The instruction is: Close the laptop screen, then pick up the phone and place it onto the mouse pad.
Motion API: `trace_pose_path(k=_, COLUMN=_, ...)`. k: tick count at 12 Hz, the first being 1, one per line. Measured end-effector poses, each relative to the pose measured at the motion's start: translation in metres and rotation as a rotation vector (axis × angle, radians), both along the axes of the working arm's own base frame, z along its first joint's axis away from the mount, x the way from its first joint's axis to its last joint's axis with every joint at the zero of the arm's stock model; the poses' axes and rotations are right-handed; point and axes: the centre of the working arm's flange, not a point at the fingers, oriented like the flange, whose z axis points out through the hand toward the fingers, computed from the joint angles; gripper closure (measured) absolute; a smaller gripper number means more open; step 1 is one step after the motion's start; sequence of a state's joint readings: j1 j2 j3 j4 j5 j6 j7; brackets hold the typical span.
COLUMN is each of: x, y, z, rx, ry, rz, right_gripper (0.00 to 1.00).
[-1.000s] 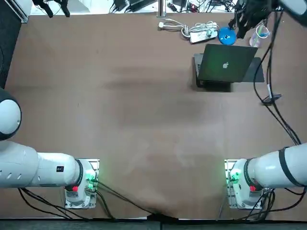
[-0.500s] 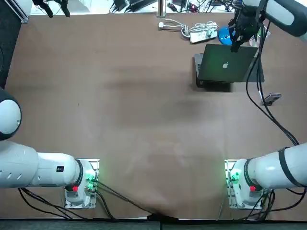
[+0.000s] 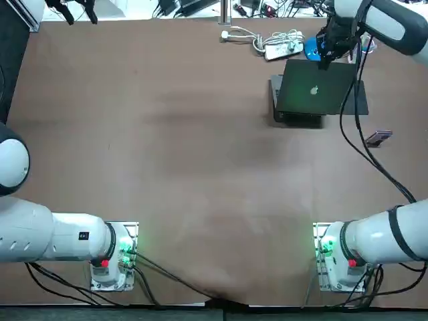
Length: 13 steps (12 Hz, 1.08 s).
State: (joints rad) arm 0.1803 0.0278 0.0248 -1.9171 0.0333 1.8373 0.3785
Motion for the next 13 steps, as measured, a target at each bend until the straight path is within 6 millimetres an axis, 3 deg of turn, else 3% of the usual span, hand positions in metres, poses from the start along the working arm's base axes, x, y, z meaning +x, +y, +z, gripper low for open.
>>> trace_pose_path(k=6, x=0.02, y=0.001, z=-0.024, rx=0.013, ry=-0.066, rz=-0.01, right_gripper=0.98)
trace_pose_path(k=13, x=0.043, y=0.0, z=-0.099, rx=0.007, ry=-0.032, rz=-0.023, right_gripper=0.98)
